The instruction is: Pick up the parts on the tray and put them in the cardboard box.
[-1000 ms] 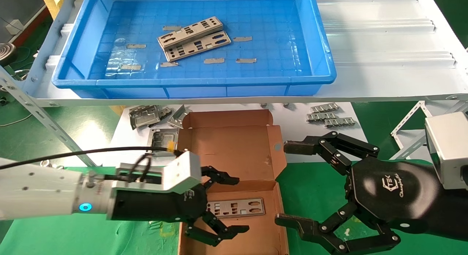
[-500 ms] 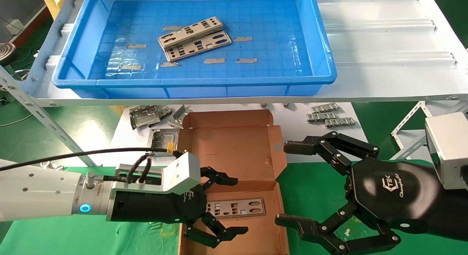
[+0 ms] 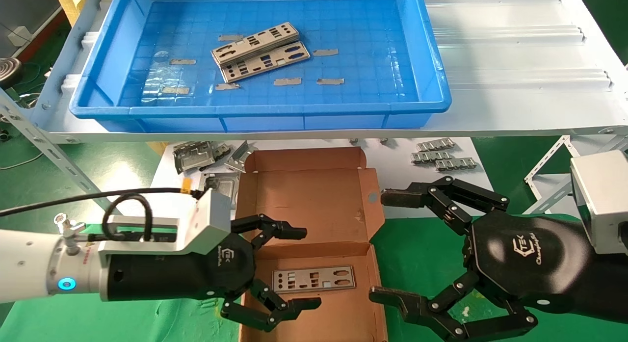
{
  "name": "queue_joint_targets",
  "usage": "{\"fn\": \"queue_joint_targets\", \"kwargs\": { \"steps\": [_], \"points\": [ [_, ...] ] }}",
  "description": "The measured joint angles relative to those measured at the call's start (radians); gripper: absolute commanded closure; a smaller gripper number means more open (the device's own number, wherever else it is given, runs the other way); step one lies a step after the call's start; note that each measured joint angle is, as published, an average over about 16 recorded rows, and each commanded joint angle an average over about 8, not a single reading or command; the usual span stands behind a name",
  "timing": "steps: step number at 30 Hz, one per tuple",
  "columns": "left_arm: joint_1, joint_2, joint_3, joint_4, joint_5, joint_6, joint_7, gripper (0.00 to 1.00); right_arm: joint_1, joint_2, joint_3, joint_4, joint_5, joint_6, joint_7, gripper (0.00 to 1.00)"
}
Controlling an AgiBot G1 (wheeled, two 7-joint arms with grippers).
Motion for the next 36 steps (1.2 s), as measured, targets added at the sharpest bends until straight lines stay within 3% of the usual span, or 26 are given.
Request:
{"fn": "queue_joint_targets", "kwargs": {
  "steps": [36],
  "points": [
    [0.167,-0.177,-0.338,-0.12,-0.18,0.175,-0.013,0.0,0.0,0.0,0.0,0.0,0.0,0.0,0.0,0.0]
  ]
}}
